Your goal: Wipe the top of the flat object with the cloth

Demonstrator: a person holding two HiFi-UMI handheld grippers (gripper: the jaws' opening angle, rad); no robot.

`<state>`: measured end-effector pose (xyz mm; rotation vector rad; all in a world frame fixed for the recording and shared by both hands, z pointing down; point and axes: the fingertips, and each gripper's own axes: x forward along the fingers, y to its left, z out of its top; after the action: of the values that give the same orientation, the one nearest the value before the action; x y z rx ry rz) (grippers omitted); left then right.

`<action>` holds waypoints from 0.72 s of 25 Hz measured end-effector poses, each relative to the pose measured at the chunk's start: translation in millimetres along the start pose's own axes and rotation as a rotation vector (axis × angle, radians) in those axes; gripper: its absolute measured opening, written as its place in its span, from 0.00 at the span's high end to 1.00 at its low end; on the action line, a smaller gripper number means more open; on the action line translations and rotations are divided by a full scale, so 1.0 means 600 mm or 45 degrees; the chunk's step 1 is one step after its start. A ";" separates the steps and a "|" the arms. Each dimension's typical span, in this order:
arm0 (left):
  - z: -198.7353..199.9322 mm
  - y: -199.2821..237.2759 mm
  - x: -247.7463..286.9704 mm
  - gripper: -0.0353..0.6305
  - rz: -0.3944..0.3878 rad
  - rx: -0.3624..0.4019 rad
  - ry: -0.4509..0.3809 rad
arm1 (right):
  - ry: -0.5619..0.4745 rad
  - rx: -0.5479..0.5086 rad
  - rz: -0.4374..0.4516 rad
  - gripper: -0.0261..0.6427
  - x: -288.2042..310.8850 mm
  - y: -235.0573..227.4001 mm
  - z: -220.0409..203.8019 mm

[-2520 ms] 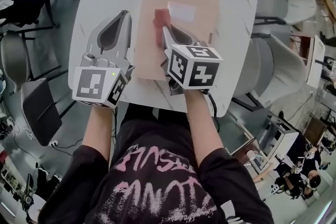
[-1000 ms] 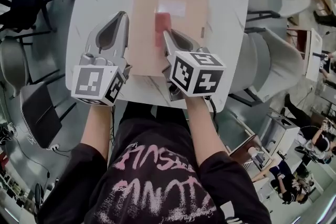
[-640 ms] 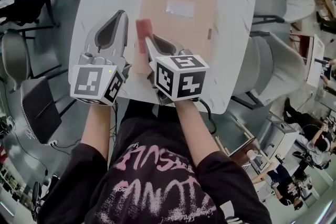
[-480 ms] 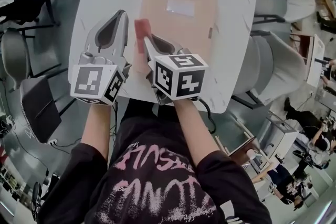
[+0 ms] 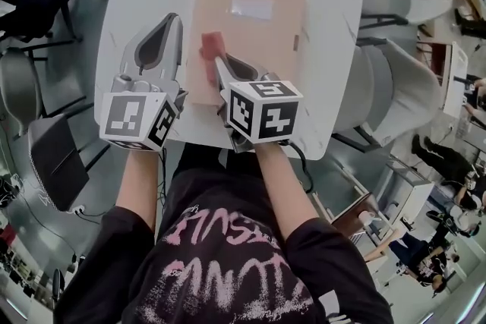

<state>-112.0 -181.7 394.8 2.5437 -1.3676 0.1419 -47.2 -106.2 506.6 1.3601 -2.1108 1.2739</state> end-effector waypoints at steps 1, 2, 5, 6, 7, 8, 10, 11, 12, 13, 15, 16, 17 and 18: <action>-0.001 -0.004 0.002 0.95 -0.006 0.000 0.002 | -0.002 0.004 -0.012 0.89 -0.004 -0.007 0.000; -0.001 -0.009 0.004 0.95 -0.012 -0.001 0.004 | -0.004 0.008 -0.025 0.89 -0.009 -0.015 0.000; 0.000 -0.024 0.013 0.95 -0.037 0.001 0.007 | -0.015 0.030 -0.070 0.89 -0.025 -0.042 0.002; 0.001 -0.028 0.015 0.95 -0.046 0.003 0.007 | -0.019 0.038 -0.087 0.89 -0.032 -0.054 0.001; 0.001 -0.033 0.017 0.95 -0.054 0.005 0.008 | -0.022 0.047 -0.105 0.89 -0.039 -0.066 0.000; 0.001 -0.036 0.018 0.95 -0.060 0.006 0.009 | -0.026 0.057 -0.124 0.89 -0.047 -0.078 -0.001; 0.000 -0.042 0.021 0.95 -0.068 0.008 0.010 | -0.037 0.083 -0.159 0.89 -0.062 -0.102 -0.003; 0.000 -0.045 0.023 0.95 -0.072 0.009 0.011 | -0.045 0.099 -0.176 0.89 -0.069 -0.113 -0.003; 0.000 -0.048 0.025 0.95 -0.076 0.010 0.013 | -0.052 0.115 -0.192 0.89 -0.076 -0.124 -0.004; -0.001 -0.051 0.026 0.95 -0.081 0.011 0.014 | -0.059 0.131 -0.208 0.89 -0.083 -0.135 -0.005; -0.001 -0.058 0.030 0.95 -0.091 0.011 0.015 | -0.070 0.159 -0.239 0.89 -0.096 -0.155 -0.007; -0.001 -0.061 0.031 0.95 -0.096 0.012 0.015 | -0.073 0.170 -0.253 0.89 -0.102 -0.165 -0.009; -0.001 -0.063 0.033 0.95 -0.100 0.012 0.016 | -0.077 0.178 -0.267 0.89 -0.107 -0.173 -0.010; -0.002 -0.064 0.033 0.95 -0.103 0.013 0.016 | -0.079 0.185 -0.279 0.89 -0.112 -0.180 -0.012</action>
<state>-69.0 -177.4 393.2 2.5971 -1.2607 0.1498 76.4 -78.8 520.4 1.6612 -1.8754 1.3301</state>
